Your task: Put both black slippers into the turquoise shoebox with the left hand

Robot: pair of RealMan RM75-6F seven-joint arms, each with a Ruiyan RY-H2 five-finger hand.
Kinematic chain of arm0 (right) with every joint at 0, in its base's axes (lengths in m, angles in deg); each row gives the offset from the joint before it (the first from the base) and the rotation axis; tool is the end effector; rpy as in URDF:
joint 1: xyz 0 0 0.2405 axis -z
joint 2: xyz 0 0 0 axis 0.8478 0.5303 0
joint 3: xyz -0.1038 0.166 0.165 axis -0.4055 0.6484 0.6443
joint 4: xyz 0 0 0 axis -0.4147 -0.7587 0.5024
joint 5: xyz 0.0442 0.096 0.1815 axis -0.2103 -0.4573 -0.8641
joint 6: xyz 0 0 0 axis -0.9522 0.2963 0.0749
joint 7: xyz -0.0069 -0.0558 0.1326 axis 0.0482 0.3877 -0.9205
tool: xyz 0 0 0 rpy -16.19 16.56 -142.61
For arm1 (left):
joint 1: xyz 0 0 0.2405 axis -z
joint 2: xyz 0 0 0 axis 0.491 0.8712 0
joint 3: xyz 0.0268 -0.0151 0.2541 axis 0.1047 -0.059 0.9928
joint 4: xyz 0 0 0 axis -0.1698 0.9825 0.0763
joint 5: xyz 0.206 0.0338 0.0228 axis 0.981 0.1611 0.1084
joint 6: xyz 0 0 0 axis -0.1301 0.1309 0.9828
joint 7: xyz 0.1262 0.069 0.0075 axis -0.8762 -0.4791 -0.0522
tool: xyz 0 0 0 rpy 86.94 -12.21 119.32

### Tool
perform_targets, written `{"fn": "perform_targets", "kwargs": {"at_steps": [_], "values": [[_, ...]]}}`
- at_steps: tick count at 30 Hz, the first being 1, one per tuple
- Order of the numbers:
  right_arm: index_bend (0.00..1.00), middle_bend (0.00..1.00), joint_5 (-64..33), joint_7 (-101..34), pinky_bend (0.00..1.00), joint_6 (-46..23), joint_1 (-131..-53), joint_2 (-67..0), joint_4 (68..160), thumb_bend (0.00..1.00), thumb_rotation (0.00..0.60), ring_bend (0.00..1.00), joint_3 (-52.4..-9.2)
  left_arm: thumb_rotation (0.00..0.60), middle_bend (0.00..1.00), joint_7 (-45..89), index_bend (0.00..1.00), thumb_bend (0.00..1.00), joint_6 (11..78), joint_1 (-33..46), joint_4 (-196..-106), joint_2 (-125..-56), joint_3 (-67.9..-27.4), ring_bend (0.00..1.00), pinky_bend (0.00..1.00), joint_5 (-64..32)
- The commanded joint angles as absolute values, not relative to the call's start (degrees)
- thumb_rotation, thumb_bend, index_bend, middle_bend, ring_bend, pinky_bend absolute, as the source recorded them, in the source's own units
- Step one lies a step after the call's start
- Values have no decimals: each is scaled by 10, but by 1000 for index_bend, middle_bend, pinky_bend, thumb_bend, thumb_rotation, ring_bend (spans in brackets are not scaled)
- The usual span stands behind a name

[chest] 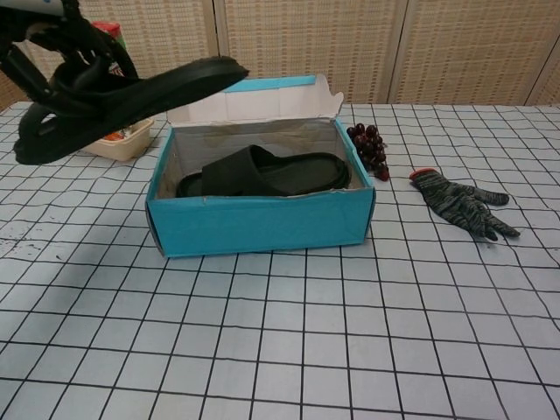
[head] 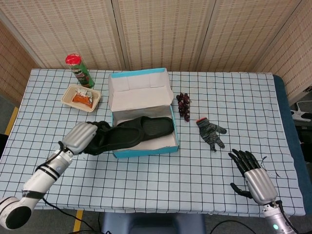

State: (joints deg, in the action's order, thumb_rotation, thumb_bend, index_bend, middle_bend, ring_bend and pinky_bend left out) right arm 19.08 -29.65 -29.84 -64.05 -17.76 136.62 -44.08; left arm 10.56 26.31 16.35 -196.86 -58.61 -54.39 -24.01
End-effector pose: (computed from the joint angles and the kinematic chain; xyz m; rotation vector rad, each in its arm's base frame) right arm -0.2687 -0.1590 0.1059 1.6254 -0.9837 1.0080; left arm -0.0933 0.3220 0.1288 -1.9174 -1.1177 -0.9581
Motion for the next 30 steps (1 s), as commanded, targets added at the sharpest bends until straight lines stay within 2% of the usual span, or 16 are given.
{"fn": "perform_targets", "kwargs": {"at_steps": [1,3,7,9,15,20,25,30], "values": [[0,0,187,-299,0,-292,-643,-177,1365,161,600,0,-441,600,872,50,712,793,152,312,-1990,-579,-558,731,793,-402],[0,0,184,-300,0,-287,-645,-177,1365,161,600,0,-441,600,873,34,711,795,125,380,-1967,-593,-547,731,789,-465],[0,0,179,-302,0,-284,-647,-178,1363,161,600,0,-440,600,873,-7,711,794,140,481,-1916,-642,-507,731,786,-556],[0,0,176,-302,0,-280,-648,-178,1362,161,600,0,-440,600,873,-8,711,794,136,516,-1895,-660,-495,731,786,-599],[0,0,167,-302,0,-274,-650,-179,1362,161,600,0,-438,600,872,17,708,793,64,593,-1799,-693,-452,731,784,-695],[0,0,162,-300,0,-277,-649,-180,1362,161,600,0,-435,600,871,52,707,792,15,610,-1738,-710,-423,730,786,-711],[0,0,157,-296,0,-271,-652,-183,1361,161,600,0,-434,600,871,105,700,796,-106,638,-1681,-713,-375,731,788,-725],[0,0,158,-294,0,-275,-650,-184,1362,161,600,0,-434,600,871,162,695,796,-154,643,-1638,-733,-362,731,789,-683]]}}
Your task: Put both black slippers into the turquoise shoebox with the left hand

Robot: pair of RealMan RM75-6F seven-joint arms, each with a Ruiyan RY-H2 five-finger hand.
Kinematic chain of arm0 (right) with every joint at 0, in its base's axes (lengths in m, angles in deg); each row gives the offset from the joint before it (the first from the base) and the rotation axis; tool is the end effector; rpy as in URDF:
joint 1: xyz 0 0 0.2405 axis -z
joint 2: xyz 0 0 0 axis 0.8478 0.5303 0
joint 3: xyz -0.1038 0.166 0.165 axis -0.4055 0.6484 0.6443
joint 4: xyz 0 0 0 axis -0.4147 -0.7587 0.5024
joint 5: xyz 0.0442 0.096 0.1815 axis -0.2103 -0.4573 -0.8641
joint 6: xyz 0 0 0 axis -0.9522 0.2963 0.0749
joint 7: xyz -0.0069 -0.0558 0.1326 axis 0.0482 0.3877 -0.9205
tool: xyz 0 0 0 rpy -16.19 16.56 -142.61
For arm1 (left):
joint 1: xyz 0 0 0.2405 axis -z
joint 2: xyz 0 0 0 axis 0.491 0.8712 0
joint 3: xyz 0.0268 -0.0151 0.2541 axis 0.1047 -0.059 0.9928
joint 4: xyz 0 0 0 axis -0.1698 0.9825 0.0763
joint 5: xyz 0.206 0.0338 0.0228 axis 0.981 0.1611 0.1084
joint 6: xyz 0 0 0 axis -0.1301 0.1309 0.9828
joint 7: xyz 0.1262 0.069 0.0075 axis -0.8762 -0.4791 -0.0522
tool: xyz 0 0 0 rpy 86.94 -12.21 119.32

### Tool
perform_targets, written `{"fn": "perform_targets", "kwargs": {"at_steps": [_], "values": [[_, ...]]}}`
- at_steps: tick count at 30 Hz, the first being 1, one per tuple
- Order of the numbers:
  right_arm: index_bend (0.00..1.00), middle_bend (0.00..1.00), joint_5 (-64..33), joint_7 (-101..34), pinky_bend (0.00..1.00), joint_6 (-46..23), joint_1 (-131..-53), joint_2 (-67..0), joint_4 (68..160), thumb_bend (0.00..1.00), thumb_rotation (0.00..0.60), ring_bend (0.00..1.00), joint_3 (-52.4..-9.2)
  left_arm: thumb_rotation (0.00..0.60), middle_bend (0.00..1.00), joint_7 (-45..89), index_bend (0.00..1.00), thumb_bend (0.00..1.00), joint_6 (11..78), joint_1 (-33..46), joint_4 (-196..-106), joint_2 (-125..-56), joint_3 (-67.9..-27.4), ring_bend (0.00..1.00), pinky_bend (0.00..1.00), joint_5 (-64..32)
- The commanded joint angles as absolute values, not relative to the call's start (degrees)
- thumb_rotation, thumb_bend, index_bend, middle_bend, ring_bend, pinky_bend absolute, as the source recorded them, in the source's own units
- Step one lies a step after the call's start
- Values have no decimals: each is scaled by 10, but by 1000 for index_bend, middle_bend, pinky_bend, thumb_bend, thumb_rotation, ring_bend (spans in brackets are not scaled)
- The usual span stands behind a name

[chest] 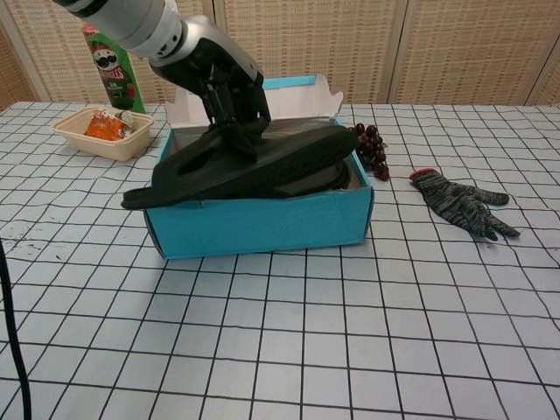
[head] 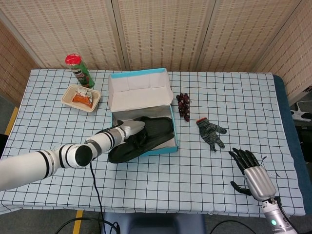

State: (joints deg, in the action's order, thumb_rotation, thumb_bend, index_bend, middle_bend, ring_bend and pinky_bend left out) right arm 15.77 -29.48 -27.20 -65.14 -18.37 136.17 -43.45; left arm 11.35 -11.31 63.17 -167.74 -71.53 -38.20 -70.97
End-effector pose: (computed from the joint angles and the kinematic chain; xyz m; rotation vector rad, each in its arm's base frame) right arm -0.2749 -0.1672 0.1004 1.6151 -1.0204 0.9643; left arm 0.0128 0.4043 0.0425 -2.1441 -1.5106 -0.4877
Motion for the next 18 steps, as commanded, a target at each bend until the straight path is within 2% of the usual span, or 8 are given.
{"fn": "perform_targets", "kwargs": {"at_steps": [1,8,18], "values": [[0,0,158,-294,0,-275,-650,-183,1363,161,600,0,-434,600,871,171,695,796,-154,641,-1632,-739,-364,730,788,-674],[0,0,156,-292,0,-277,-649,-184,1362,161,600,0,-434,600,869,215,697,796,-157,608,-1597,-770,-391,723,772,-587],[0,0,153,-286,0,-270,-652,-187,1361,161,600,0,-434,600,866,242,701,825,-120,568,-1642,-745,-455,698,740,-461]]}}
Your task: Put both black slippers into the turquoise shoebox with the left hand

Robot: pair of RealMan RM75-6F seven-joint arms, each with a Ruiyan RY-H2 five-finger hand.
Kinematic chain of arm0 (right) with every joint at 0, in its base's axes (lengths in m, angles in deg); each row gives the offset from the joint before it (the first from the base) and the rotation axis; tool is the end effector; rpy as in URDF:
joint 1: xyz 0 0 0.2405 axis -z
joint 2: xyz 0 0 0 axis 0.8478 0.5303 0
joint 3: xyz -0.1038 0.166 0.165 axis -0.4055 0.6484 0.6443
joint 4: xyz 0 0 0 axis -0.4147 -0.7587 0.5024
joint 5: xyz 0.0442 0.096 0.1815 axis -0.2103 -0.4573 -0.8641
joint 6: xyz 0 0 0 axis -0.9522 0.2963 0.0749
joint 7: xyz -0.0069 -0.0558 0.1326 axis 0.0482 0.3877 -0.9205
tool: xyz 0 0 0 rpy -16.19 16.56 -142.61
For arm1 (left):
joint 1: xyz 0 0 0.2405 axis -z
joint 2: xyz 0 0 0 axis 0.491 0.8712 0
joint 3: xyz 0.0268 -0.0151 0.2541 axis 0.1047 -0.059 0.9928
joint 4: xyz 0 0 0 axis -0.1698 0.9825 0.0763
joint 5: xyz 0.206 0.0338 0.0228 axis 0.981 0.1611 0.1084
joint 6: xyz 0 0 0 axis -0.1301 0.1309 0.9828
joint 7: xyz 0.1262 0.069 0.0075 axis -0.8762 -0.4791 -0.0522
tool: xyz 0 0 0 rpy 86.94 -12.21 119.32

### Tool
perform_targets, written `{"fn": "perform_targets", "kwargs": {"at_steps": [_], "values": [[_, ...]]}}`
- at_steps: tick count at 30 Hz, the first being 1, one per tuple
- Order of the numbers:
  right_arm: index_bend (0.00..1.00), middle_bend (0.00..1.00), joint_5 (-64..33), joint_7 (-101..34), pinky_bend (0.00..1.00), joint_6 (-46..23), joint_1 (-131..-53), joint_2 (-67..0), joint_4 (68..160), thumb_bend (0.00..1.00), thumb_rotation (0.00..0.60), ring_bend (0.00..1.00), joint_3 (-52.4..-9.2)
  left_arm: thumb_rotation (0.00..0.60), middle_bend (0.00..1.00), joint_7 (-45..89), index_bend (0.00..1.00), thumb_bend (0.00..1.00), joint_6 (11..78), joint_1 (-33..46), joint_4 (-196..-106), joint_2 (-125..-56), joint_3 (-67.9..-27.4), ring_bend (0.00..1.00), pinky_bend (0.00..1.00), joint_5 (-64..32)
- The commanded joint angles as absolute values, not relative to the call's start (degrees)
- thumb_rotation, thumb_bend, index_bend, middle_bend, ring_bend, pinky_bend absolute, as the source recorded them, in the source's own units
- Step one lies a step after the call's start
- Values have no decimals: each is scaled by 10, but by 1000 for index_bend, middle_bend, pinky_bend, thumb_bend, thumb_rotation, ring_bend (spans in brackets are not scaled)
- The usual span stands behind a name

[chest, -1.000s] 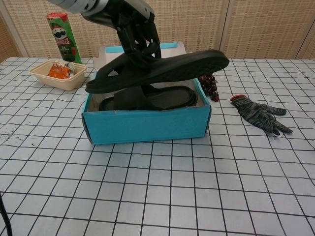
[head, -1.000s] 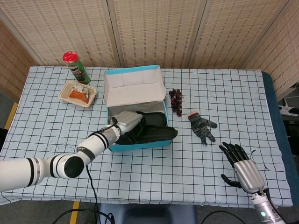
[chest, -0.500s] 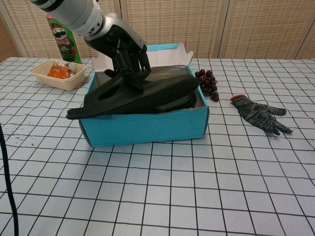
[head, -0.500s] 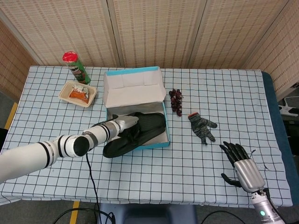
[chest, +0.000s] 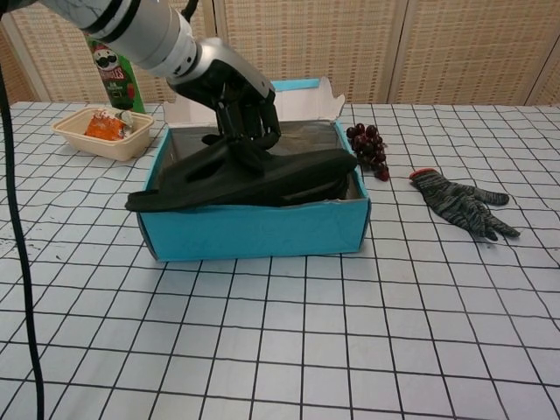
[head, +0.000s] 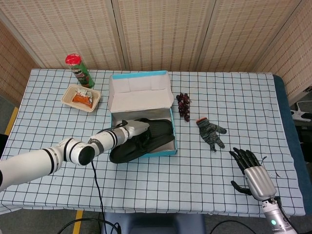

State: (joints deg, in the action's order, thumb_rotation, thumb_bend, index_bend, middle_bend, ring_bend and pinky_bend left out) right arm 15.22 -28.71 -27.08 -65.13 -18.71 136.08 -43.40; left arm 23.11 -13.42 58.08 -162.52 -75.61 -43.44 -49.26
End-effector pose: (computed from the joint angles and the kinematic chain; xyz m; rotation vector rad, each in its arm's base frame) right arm -0.2757 -0.1675 0.0989 1.6118 -1.0175 0.9527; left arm 0.0136 0.4124 0.0267 -2.2507 -1.4181 -0.5338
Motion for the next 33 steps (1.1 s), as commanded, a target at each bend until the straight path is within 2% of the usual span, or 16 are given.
{"fn": "perform_targets", "kwargs": {"at_steps": [1,8,13,18,25,33], "values": [[0,0,152,-285,0,-270,-652,-187,1362,161,600,0,-434,600,866,244,701,824,-114,566,-1647,-741,-459,698,739,-449],[0,0,152,-285,0,-275,-650,-187,1361,161,600,0,-433,600,866,263,702,817,-112,560,-1658,-735,-467,687,723,-418],[0,0,151,-285,0,-275,-651,-187,1360,161,600,0,-432,600,865,277,702,803,-93,551,-1641,-764,-463,684,718,-387],[0,0,149,-285,0,-273,-651,-188,1359,161,600,0,-432,600,857,293,702,789,-80,530,-1616,-797,-479,664,698,-354],[0,0,144,-283,0,-273,-652,-189,1358,161,600,0,-429,600,853,316,703,781,-90,503,-1592,-822,-509,655,684,-305],[0,0,142,-280,0,-271,-652,-191,1357,161,600,0,-429,600,852,338,703,780,-127,484,-1556,-846,-511,654,682,-272]]}}
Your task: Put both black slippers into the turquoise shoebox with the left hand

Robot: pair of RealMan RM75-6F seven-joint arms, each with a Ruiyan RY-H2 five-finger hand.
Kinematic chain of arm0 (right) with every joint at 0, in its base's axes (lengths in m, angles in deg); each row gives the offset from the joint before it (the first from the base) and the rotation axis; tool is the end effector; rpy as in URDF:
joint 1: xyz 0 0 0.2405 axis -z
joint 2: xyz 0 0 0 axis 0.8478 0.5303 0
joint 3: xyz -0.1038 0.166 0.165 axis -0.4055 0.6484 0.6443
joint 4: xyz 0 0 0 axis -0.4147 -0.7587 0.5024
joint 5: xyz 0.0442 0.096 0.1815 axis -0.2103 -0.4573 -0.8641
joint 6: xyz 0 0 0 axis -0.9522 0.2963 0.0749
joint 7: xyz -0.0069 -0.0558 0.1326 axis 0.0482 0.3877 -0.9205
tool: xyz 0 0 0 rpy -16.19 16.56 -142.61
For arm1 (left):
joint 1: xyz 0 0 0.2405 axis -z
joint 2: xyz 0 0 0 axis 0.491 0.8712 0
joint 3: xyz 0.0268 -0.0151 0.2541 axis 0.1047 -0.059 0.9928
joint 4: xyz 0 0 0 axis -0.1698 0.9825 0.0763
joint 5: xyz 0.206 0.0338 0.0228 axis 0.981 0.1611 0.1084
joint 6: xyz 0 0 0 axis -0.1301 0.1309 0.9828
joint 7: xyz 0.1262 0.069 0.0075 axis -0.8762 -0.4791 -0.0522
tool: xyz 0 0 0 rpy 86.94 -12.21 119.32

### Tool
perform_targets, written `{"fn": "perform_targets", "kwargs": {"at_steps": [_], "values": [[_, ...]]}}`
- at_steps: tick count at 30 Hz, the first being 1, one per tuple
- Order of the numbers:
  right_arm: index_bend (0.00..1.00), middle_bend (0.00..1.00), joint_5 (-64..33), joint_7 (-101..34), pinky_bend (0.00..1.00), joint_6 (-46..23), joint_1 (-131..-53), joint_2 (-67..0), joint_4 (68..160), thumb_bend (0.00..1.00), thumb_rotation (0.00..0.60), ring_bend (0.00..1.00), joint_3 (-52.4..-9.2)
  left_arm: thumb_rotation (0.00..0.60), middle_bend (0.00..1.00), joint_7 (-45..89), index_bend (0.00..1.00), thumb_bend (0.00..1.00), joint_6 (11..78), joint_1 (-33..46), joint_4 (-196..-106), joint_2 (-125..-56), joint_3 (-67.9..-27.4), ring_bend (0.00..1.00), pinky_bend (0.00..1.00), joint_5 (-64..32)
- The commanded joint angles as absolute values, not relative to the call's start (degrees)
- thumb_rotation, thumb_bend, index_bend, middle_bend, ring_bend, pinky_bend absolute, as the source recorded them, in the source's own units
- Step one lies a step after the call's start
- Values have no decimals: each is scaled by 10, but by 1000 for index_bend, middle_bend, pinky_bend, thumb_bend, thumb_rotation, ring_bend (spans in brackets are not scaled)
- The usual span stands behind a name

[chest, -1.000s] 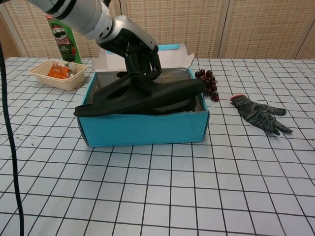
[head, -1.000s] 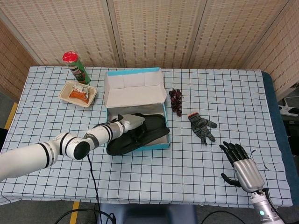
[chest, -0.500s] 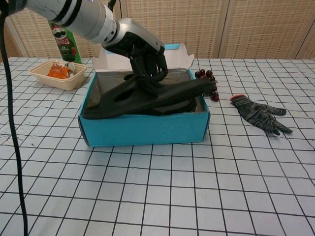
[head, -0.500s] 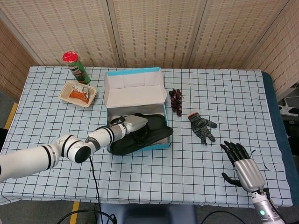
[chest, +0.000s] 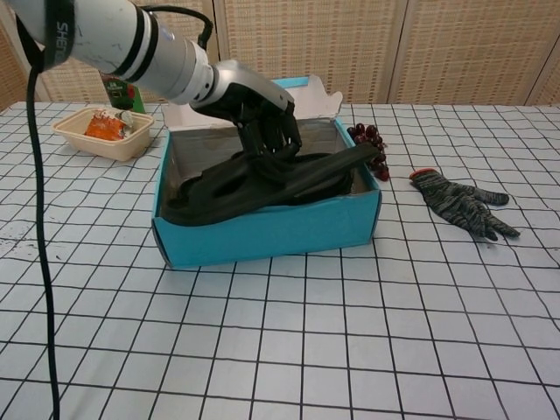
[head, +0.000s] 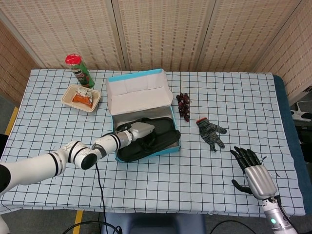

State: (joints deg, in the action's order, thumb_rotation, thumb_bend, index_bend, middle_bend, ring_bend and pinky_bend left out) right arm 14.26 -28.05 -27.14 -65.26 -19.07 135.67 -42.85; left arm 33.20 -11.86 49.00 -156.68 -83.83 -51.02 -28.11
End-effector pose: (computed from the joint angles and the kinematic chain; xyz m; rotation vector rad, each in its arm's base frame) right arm -0.2776 -0.1708 0.0994 1.5978 -1.0057 0.9439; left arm -0.0003 0.4150 -0.0068 -2.2948 -1.3956 -0.6441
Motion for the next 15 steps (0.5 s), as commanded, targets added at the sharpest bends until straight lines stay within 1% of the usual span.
{"fn": "perform_targets", "kwargs": {"at_steps": [1,15], "values": [[0,0,143,-279,0,-271,-653,-191,1356,161,600,0,-429,600,852,340,703,779,-130,481,-1550,-852,-511,654,682,-268],[0,0,140,-272,0,-266,-654,-195,1356,161,600,0,-430,600,851,359,703,779,-163,459,-1497,-890,-511,654,682,-225]]}}
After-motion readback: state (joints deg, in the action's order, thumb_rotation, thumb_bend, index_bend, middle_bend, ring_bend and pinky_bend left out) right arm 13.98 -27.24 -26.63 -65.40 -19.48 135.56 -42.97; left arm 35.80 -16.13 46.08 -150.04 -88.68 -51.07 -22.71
